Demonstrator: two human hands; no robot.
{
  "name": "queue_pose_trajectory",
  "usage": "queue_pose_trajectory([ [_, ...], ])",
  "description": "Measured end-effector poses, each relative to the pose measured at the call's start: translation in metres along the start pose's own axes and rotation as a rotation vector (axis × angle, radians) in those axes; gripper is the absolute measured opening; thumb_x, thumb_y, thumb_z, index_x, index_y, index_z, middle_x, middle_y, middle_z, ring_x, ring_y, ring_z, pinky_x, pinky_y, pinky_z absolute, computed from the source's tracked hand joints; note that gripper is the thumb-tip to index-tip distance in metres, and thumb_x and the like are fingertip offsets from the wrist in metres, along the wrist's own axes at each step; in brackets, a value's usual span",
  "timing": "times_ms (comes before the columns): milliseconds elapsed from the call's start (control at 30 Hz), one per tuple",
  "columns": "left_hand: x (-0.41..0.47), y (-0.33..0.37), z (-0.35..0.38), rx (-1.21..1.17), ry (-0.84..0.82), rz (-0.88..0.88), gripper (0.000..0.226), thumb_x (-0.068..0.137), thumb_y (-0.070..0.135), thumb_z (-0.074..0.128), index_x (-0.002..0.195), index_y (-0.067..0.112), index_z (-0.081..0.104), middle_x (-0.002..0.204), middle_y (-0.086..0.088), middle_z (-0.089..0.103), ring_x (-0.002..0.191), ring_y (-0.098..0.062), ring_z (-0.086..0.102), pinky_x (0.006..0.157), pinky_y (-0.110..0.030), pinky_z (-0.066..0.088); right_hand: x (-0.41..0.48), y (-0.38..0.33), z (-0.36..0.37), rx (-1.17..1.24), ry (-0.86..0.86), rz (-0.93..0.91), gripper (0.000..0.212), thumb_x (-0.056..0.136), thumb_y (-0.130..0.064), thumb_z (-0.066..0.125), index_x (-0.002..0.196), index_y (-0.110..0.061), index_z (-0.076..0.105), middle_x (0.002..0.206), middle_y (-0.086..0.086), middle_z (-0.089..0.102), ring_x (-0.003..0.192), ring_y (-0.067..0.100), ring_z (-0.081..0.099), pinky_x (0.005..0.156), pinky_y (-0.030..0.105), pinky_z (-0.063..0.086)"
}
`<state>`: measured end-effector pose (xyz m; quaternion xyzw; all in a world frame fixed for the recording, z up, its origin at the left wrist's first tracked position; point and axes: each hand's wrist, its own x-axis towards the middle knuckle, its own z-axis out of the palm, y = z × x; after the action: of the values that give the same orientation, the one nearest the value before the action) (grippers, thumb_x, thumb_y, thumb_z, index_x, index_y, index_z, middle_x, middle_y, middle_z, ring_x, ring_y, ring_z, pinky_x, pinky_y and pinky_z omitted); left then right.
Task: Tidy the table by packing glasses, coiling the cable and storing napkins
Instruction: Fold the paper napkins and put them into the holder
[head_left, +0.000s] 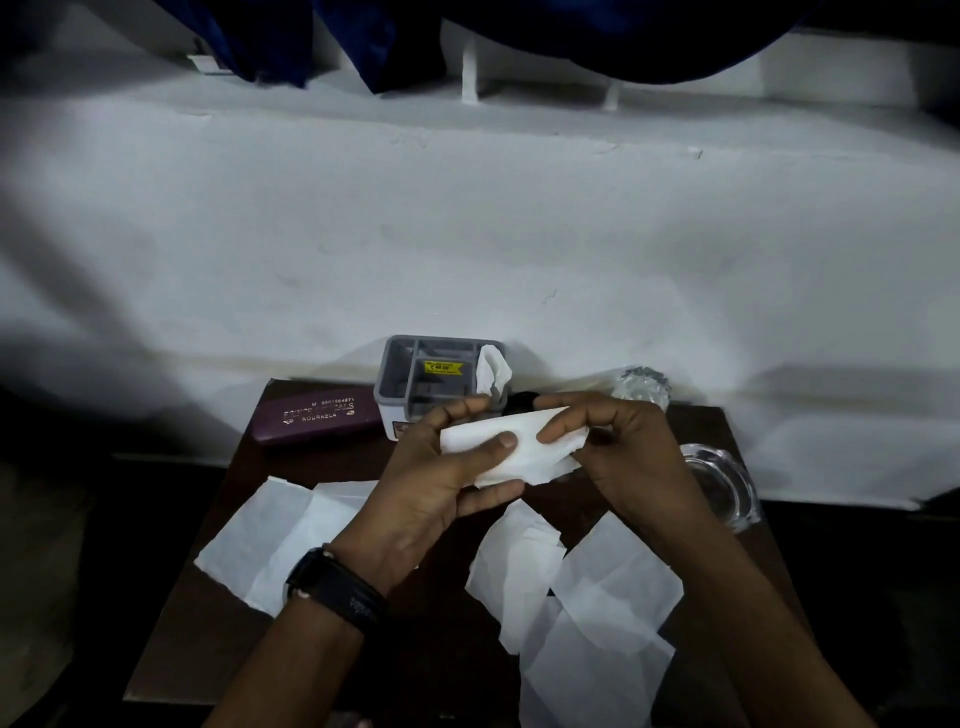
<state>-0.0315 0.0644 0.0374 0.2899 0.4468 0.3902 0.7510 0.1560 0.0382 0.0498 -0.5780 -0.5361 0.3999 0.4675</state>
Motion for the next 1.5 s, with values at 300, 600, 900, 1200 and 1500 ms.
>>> queue_pose_trajectory([
  [300,0.008,-0.004,-0.004,0.041,0.035,0.136,0.037,0.08,-0.003,0.08,0.112,0.014,0.073,0.121,-0.013,0.072,0.101,-0.025,0.076,0.069,-0.033,0.063,0.004,-0.003,-0.001,0.419,0.018,0.317,0.041,0.099,0.01,0.043,0.087,-0.011,0.077,0.111,0.007,0.079,0.105,0.029,0.075,0.077,0.042,0.064],
  [600,0.012,-0.011,-0.008,0.228,0.094,0.3,0.048,0.069,-0.003,0.089,0.107,0.023,0.074,0.111,-0.003,0.075,0.101,-0.02,0.075,0.08,-0.039,0.064,-0.003,-0.004,0.011,0.264,0.043,0.37,0.042,0.083,-0.003,0.081,0.122,-0.014,0.069,0.113,0.013,0.075,0.103,0.028,0.075,0.078,0.039,0.065],
  [900,0.013,-0.008,-0.015,0.116,0.121,0.239,0.045,0.069,-0.009,0.087,0.099,0.023,0.075,0.091,0.003,0.08,0.093,-0.023,0.078,0.079,-0.04,0.065,0.001,-0.008,0.017,0.175,0.053,0.214,0.02,0.083,-0.009,0.082,0.099,-0.02,0.079,0.093,0.003,0.081,0.088,0.021,0.079,0.067,0.024,0.062],
  [1200,0.011,-0.009,-0.027,0.393,0.191,0.226,0.035,0.078,0.0,0.082,0.106,0.017,0.068,0.088,-0.001,0.08,0.087,-0.016,0.076,0.078,-0.039,0.065,0.079,-0.067,0.016,-0.38,0.206,-0.255,0.012,0.084,-0.024,0.079,0.094,-0.027,0.074,0.078,-0.002,0.077,0.07,0.019,0.076,0.073,0.045,0.062],
  [1500,0.012,-0.015,-0.032,0.624,0.081,0.133,0.038,0.073,0.027,0.088,0.104,0.032,0.066,0.088,0.015,0.079,0.086,0.001,0.073,0.086,-0.03,0.06,0.134,-0.055,0.068,-0.832,-0.065,-0.315,0.022,0.09,-0.015,0.068,0.112,-0.017,0.072,0.098,0.011,0.073,0.087,0.031,0.069,0.077,0.041,0.057],
])
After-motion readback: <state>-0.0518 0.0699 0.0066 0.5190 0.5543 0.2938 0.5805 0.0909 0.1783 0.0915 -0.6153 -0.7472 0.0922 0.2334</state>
